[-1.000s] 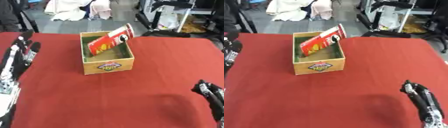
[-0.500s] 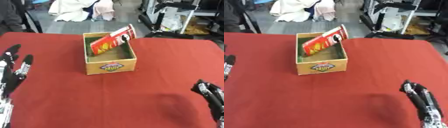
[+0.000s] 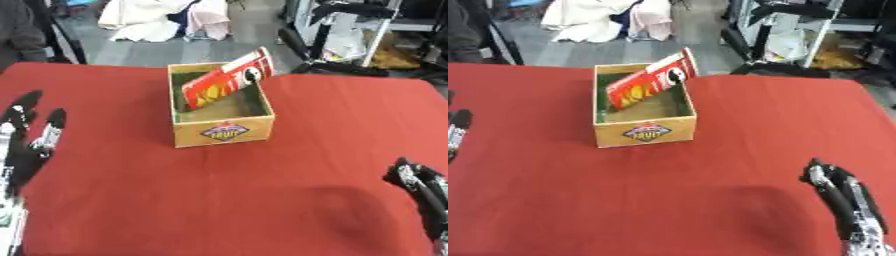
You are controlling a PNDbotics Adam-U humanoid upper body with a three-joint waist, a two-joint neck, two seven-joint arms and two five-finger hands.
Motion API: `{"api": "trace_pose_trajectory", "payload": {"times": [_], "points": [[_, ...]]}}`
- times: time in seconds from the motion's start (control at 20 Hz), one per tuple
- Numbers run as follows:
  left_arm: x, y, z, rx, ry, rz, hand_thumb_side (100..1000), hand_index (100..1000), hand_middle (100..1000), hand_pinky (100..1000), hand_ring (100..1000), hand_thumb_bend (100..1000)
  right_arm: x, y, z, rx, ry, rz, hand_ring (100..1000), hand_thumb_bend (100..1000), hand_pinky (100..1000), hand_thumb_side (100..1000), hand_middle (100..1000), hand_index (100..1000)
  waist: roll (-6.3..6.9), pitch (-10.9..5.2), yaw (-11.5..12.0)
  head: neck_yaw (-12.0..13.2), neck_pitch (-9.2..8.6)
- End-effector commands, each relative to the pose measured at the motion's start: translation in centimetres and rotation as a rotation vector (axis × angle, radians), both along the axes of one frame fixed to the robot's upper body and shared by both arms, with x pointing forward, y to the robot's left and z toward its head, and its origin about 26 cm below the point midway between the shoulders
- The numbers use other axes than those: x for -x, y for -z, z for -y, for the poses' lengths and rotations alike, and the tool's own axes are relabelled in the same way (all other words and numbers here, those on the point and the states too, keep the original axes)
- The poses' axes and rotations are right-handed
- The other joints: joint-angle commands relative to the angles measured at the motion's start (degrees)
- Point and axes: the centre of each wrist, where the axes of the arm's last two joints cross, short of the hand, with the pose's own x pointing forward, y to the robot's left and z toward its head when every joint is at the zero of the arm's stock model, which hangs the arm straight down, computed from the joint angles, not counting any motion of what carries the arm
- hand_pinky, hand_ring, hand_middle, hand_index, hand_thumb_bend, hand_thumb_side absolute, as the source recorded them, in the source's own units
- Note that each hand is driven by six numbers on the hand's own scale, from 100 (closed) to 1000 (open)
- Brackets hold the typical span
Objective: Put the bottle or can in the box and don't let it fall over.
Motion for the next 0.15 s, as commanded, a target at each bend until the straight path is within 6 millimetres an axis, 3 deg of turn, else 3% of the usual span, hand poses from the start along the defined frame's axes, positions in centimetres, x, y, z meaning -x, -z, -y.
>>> {"api": "trace_pose_trajectory", "payload": {"times": [0.05,0.15], "points": [[0.0,-0.65,-0.03,-0.018,0.012,0.018,673,909,891,1000,983,436,-0.14,-0.92,0.67,0.022,0.006,0.027,625,100,808,523,519,552,0.19,-0.58,-0.08,-0.2,0.08],[0.04,-0.66,-0.04,-0.022,0.017,0.017,671,909,891,1000,983,439,-0.15,-0.94,0.64,0.022,0.004,0.029,625,100,808,522,520,553,0.2,-0.6,0.0,-0.15,-0.03]]}}
